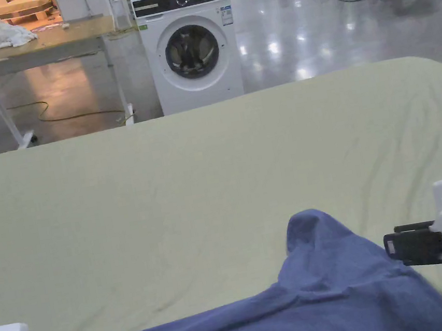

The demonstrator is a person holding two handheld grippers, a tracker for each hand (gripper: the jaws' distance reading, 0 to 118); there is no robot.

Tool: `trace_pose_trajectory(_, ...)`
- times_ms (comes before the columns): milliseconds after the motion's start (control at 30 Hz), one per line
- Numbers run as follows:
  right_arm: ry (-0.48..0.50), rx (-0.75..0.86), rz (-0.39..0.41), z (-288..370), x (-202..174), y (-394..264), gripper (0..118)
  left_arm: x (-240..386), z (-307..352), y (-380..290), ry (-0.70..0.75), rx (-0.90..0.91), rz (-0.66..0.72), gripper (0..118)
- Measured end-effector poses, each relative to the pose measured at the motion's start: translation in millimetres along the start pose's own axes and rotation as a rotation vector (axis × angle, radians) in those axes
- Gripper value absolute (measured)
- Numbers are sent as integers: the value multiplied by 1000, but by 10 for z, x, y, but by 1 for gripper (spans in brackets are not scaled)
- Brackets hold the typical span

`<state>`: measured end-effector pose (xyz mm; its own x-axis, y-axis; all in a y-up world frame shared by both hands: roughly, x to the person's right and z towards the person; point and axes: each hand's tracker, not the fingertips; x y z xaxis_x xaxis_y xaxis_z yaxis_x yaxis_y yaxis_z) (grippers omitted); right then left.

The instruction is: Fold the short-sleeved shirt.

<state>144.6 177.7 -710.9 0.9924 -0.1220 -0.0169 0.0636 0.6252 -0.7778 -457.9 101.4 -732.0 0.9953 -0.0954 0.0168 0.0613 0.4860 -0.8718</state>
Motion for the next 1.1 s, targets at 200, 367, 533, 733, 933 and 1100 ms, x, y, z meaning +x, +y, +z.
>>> trace_pose_trajectory(200,-89,-261,57,-847,53,-78,35,130,109,-52,10,-3,-17,2)
trace_pose_trajectory(367,-90,-173,57,-676,88,-45,3,186,177,-84,13,-2,-28,0)
trace_pose_trajectory(533,30,-10,7,32,144,-176,2,-21,804,-346,-81,195,29,0)
trace_pose_trajectory(733,77,105,59,1051,176,-903,2,-496,1671,-1245,-227,328,165,0)
trace_pose_trajectory(933,90,119,41,1571,181,-1975,2,-489,1891,-2269,-269,237,235,0)
trace_pose_trajectory(1100,66,68,-16,1621,199,-2465,2,-436,1748,-2577,-243,207,234,0)
